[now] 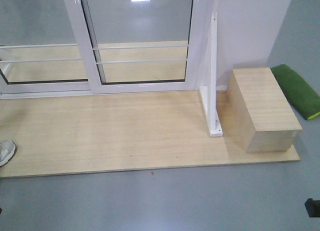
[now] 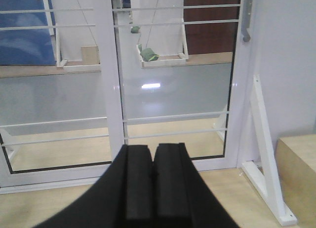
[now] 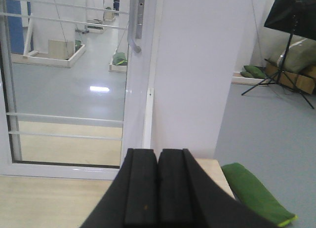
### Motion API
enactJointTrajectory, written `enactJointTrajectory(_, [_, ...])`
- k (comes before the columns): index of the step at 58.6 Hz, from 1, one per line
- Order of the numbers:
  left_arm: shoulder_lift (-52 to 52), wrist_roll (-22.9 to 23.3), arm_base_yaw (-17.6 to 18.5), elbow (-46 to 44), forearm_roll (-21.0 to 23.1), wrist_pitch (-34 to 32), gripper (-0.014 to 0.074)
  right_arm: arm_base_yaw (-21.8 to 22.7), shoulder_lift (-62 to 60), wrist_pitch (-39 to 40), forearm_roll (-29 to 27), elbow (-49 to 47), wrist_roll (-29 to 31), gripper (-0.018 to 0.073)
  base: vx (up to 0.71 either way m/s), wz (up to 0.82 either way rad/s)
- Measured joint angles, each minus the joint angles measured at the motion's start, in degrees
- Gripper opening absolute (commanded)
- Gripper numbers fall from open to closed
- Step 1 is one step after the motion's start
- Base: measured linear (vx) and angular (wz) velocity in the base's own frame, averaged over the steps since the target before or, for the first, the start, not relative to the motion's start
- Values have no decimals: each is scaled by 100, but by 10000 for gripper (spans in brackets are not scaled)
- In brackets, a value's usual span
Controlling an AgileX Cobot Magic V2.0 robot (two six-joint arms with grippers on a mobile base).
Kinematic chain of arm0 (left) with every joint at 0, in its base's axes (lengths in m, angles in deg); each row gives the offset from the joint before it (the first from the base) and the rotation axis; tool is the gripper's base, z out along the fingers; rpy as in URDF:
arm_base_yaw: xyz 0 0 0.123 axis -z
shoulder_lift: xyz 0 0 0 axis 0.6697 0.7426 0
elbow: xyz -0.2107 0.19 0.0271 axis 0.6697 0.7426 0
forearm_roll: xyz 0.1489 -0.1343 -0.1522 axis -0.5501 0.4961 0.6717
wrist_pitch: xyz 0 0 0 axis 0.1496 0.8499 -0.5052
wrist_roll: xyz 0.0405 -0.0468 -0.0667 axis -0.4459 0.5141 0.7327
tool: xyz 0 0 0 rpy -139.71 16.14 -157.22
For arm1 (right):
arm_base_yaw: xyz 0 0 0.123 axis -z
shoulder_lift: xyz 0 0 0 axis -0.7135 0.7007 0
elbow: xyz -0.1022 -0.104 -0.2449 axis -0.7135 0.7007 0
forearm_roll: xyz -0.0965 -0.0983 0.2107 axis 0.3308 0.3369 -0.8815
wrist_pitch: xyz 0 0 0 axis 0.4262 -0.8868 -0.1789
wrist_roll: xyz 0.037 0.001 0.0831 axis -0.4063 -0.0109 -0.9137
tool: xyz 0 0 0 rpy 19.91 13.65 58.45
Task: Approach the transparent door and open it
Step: 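Drive closer and stop facing the door's silver handle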
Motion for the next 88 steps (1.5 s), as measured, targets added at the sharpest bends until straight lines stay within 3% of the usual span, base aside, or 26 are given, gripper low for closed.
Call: enactJointTrajectory(88, [0,0,0,0,0,0,-6,0,0,-1,0,0,0,-6,39,5])
